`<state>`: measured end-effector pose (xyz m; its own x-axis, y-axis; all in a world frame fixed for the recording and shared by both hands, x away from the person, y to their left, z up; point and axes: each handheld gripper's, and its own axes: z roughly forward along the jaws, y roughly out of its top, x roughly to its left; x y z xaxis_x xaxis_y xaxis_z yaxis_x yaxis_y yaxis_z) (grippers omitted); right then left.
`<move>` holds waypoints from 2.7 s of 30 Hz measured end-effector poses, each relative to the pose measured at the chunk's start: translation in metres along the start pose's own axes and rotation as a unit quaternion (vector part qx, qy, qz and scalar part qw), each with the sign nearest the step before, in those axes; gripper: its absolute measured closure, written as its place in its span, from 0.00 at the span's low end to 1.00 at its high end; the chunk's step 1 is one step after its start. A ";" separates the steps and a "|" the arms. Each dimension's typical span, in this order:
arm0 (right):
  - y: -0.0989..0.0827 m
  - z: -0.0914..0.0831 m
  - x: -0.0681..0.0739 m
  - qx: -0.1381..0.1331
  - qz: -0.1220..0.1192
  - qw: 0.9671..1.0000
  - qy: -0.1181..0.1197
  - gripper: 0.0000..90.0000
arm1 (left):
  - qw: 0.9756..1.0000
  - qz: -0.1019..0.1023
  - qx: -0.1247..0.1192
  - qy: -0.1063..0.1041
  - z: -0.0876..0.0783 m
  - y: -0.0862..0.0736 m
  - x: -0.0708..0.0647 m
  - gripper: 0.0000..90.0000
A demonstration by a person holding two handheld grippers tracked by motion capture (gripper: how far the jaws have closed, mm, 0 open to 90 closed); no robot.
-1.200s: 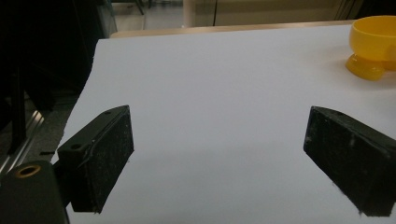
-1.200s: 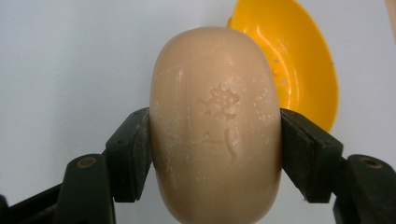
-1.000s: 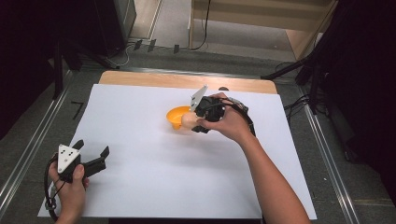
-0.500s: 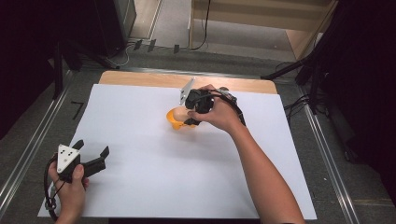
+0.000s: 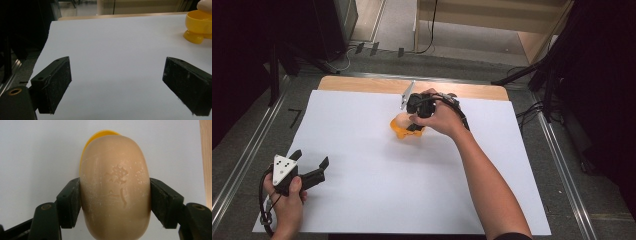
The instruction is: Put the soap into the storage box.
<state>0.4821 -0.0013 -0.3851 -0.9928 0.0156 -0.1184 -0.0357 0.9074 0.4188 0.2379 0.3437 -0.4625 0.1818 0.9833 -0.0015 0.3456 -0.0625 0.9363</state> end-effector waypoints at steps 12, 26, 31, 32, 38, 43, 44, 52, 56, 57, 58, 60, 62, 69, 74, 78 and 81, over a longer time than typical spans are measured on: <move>-0.002 0.007 -0.008 0.009 0.008 1.000 0.005 0.36 | 1.000 0.001 0.000 0.000 0.000 0.000 0.000 0.10; -0.003 0.012 -0.011 0.014 0.011 1.000 0.014 0.36 | 1.000 0.000 0.000 0.000 0.000 0.000 0.000 0.10; -0.005 0.011 -0.012 -0.003 0.007 1.000 0.013 0.33 | 1.000 0.000 0.000 0.000 0.000 0.000 0.000 0.10; -0.005 0.008 -0.011 -0.008 0.015 1.000 0.015 0.30 | 1.000 -0.001 0.000 0.000 0.000 0.000 0.000 0.10; -0.005 -0.001 -0.008 -0.008 0.020 1.000 0.016 0.28 | 1.000 0.000 0.000 0.000 0.000 0.000 0.000 0.10; -0.012 -0.007 -0.004 -0.011 0.041 0.999 0.006 0.30 | 1.000 0.000 0.001 0.001 0.000 0.000 0.000 0.10; -0.014 -0.008 -0.004 -0.012 0.046 0.999 0.006 0.30 | 1.000 0.000 0.001 0.001 0.000 0.000 0.000 0.10; -0.035 -0.020 0.003 -0.041 0.080 0.996 -0.003 0.29 | 1.000 0.003 0.001 0.001 0.000 0.000 0.000 0.10; -0.046 -0.025 0.009 -0.045 0.099 0.994 -0.011 0.28 | 1.000 0.002 0.002 0.002 0.000 0.000 0.000 0.10; -0.049 -0.025 0.011 -0.051 0.104 0.993 -0.013 0.27 | 1.000 0.002 0.002 0.003 0.000 0.000 0.000 0.10; -0.053 -0.026 0.012 -0.056 0.108 0.992 -0.015 0.27 | 1.000 0.003 0.003 0.003 0.000 0.000 0.000 0.10; -0.062 -0.028 0.016 -0.059 0.128 0.990 -0.019 0.26 | 1.000 0.002 0.002 0.003 0.000 0.000 0.000 0.10; -0.065 -0.029 0.017 -0.060 0.133 0.989 -0.020 0.26 | 1.000 0.002 0.002 0.003 0.000 0.000 0.000 0.10; -0.087 -0.032 0.026 -0.077 0.163 0.983 -0.029 0.26 | 1.000 0.002 0.002 0.003 0.000 0.000 0.000 0.10; -0.096 -0.031 0.036 -0.079 0.179 0.980 -0.038 0.25 | 1.000 0.005 0.000 0.003 -0.001 0.000 0.000 0.10; -0.105 -0.030 0.047 -0.097 0.192 0.976 -0.046 0.25 | 1.000 0.004 -0.001 0.003 -0.001 0.000 0.000 0.10; -0.114 -0.032 0.056 -0.126 0.211 0.968 -0.047 0.26 | 1.000 0.005 0.000 0.004 -0.001 0.000 -0.001 0.10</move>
<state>0.4271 -0.1170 -0.4105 -0.9109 0.4113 0.0331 0.3315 0.6816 0.6523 0.2371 0.3431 -0.4625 0.1768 0.9842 0.0106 0.3432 -0.0718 0.9365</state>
